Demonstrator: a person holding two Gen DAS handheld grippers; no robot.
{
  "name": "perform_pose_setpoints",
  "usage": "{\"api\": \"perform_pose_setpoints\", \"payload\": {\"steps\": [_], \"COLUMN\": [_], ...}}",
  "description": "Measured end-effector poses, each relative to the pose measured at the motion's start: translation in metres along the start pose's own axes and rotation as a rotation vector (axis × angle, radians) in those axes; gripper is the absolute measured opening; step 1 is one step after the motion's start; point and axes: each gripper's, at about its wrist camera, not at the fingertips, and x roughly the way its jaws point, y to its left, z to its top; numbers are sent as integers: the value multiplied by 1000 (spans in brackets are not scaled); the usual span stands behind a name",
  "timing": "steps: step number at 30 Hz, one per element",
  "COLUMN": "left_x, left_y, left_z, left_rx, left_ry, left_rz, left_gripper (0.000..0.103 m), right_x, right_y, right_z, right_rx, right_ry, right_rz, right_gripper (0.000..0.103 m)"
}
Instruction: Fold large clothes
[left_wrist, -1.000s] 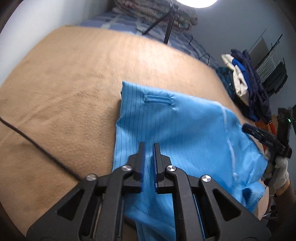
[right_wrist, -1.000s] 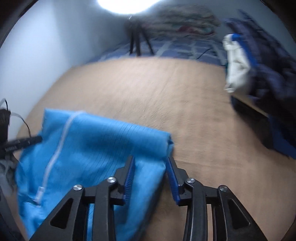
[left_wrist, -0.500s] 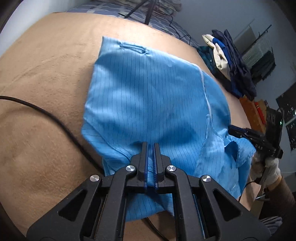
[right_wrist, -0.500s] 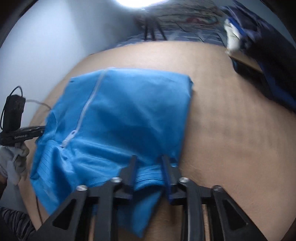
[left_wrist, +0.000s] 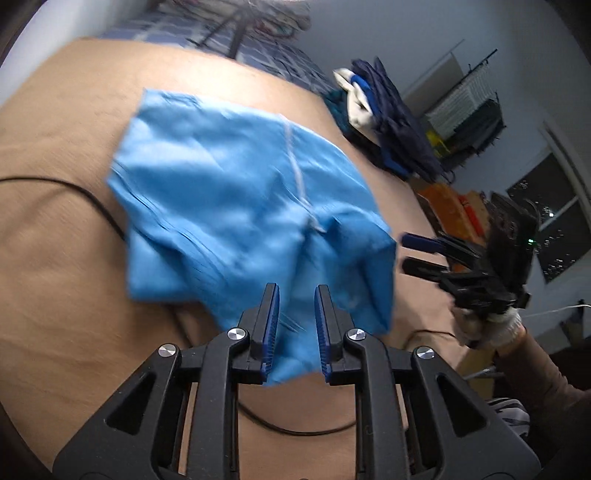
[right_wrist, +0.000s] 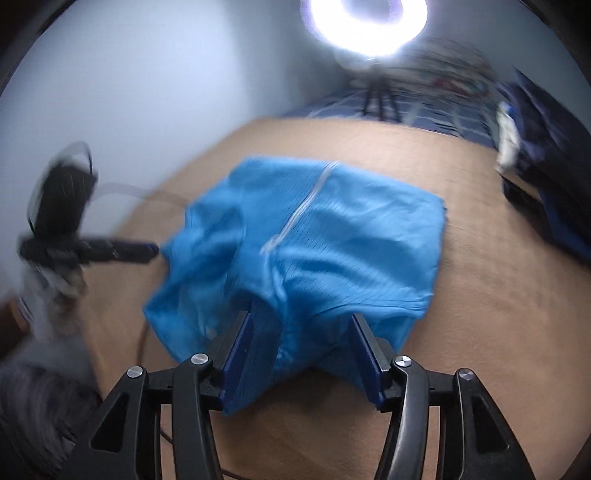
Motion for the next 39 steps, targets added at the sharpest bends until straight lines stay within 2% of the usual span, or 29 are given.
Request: {"api": "perform_pose_setpoints", "payload": {"steps": [4,7,8,9,11,12,14,17,20,22,23,24,26,28,29,30,32,35,38,39], "left_x": [19,35,40,47,56,61,69,81,94,103,104,105,104,103,101,98,94,90,89,90], "left_y": [-22,-38,-43,-48,-51,-54,-58,-57,-52,-48,-47,-46,-48,-53,-56,-59,-64,-71,-73,-73], "left_z": [-10,-16,-17,-17,-15,-12,-8,1,5,6,5,5,4,2,1,0,-2,-4,-7,-8], "left_rx": [31,45,52,61,70,74,77,50,21,-5,-15,-19,4,31,45,62,88,132,157,163], "left_ry": [30,55,62,73,86,88,84,86,86,89,84,77,59,46,40,34,30,26,35,44], "left_rz": [-43,-74,-79,-82,-82,-82,-83,-99,-107,-111,-124,-130,-119,-119,-117,-119,-117,-109,-100,-95], "left_gripper": [17,17,17,17,21,27,31,31,31,31,19,0,0,0,0,0,0,0,0,0], "right_x": [18,30,36,42,53,56,52,50,53,54,56,56,54,50,47,45,48,57,65,67], "right_y": [14,9,4,-5,-27,-42,-57,-78,-83,-83,-83,-81,-78,-71,-65,-60,-59,-57,-58,-60], "right_z": [11,28,36,44,49,48,42,31,20,15,14,12,14,19,25,30,38,48,47,44], "right_rx": [-114,-105,-81,-29,121,210,310,467,529,551,563,567,549,476,409,368,359,363,401,421], "right_ry": [48,53,52,57,86,82,48,2,-1,1,3,4,17,39,45,53,59,73,92,90], "right_rz": [-38,-27,-6,26,97,143,216,364,425,459,483,501,499,445,394,354,327,347,423,441], "right_gripper": [55,55,49,34,22,20,14,6,4,4,3,3,3,7,13,34,52,36,9,9]}}
